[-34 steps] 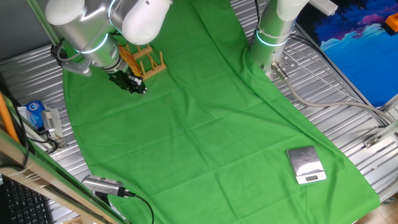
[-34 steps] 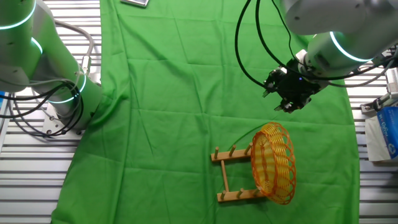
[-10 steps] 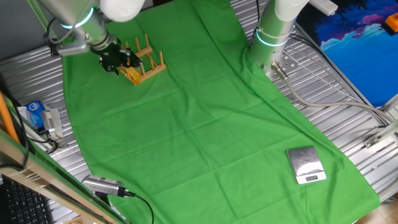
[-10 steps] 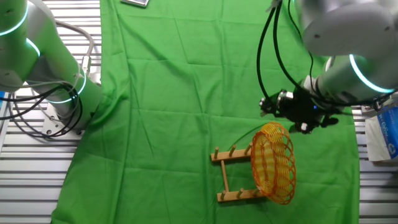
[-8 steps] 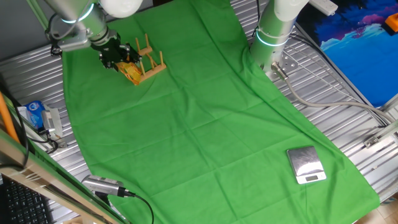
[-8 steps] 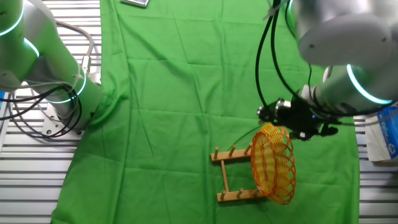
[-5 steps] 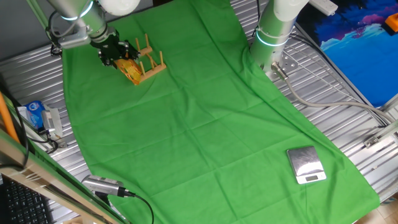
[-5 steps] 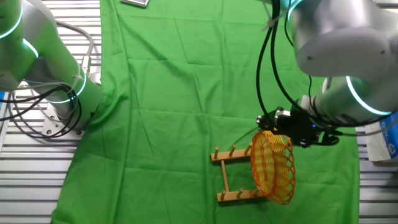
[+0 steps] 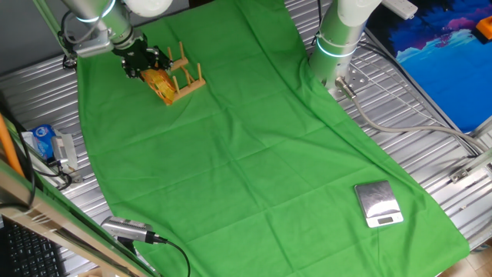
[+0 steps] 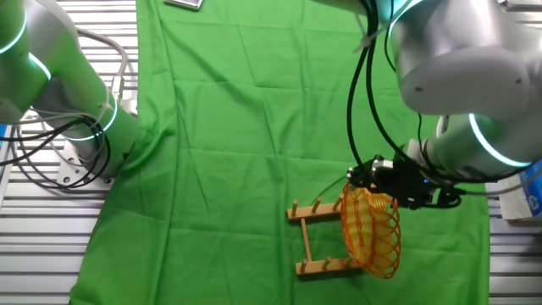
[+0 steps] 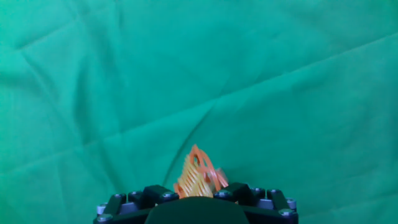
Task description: Take the dish off the dish rack
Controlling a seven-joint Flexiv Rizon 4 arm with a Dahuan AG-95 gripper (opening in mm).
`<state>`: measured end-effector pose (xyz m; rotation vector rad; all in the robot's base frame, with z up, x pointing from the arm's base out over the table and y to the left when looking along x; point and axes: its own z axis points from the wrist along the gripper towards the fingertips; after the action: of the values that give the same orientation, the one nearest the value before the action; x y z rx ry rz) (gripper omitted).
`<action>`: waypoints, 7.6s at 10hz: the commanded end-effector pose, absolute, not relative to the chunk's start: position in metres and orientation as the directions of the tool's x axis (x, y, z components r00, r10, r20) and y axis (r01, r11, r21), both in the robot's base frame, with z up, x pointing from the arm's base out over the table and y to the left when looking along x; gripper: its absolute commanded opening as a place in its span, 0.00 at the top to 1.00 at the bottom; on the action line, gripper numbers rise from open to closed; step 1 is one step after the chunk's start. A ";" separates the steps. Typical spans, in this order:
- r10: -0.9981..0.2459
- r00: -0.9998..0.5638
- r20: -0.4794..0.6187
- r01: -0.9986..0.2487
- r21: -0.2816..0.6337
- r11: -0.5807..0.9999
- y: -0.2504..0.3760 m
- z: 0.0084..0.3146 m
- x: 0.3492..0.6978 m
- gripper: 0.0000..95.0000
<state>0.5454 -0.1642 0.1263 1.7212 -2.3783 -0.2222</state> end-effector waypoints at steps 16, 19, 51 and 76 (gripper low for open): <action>-0.937 -0.340 0.079 -0.911 0.220 0.349 -0.177 0.126 0.542 0.00; -0.922 -0.377 0.094 -0.897 0.213 0.388 -0.177 0.126 0.542 0.00; -0.983 -0.181 0.027 -0.968 0.172 0.183 -0.190 0.114 0.546 0.60; -0.960 -0.280 0.012 -0.931 0.242 0.275 -0.192 0.125 0.542 1.00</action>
<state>0.5409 -0.1921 0.1248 1.7857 -2.3784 -0.2766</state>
